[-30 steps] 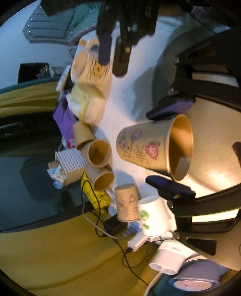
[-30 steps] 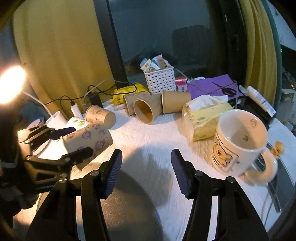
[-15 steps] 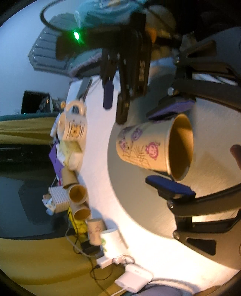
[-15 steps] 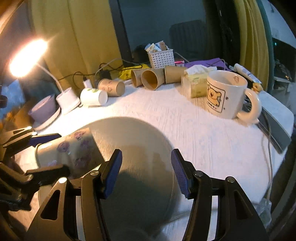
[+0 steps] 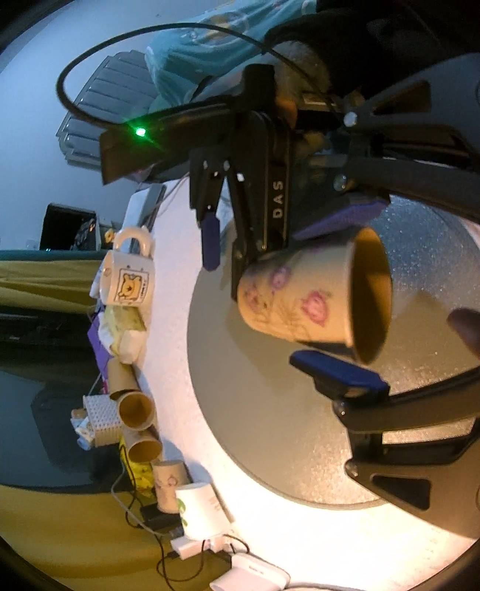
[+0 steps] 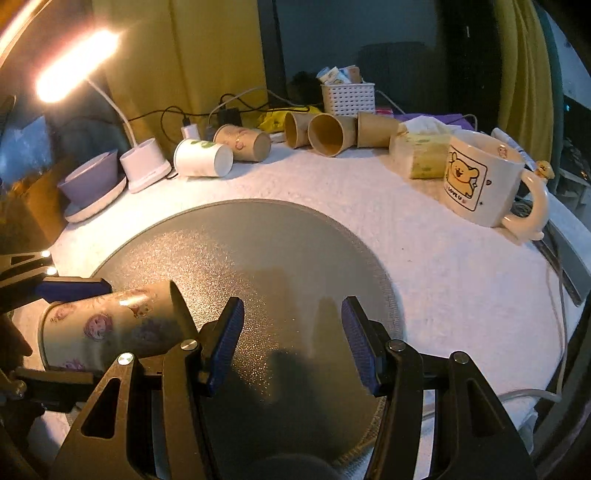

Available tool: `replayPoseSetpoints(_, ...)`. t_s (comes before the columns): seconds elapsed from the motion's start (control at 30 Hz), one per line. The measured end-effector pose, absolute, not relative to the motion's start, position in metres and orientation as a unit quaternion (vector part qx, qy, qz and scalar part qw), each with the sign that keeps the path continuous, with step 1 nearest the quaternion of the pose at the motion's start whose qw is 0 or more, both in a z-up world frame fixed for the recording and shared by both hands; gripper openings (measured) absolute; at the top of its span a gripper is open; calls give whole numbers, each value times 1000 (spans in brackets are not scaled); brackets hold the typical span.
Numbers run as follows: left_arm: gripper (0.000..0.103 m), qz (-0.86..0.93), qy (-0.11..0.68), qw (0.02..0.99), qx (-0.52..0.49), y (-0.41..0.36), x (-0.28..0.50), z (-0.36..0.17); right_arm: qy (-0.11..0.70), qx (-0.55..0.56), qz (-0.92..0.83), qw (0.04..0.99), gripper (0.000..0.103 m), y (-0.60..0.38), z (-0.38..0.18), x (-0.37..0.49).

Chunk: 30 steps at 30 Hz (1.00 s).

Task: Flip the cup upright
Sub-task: 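Lift the cup with the right gripper and carry it over the grey mat, then rotate the right gripper to turn the cup opening upward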

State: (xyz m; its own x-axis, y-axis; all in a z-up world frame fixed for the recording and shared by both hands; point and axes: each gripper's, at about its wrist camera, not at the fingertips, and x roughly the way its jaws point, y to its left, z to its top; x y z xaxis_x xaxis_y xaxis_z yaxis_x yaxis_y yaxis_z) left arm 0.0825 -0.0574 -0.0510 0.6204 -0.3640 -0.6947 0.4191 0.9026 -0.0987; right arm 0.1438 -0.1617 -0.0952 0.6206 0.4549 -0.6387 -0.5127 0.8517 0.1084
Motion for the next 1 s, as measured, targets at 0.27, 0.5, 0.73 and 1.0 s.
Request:
replayPoseSetpoints(0.27,87,-190,393,899,40,-48,77,-53,341,-51,283,895,58,-161,-96,134)
replayPoseSetpoints(0.5,87,-139,404,904,35,-24,66,-56,346,-68,297,887,58,-147,-101,109)
replayPoseSetpoints(0.73,87,-94,397,912,25,7,60,-54,342,-96,321,878,58,-128,-99,78)
replayPoseSetpoints(1.0,87,-43,369,928,-37,52,54,-56,322,-152,352,866,58,-98,-75,65)
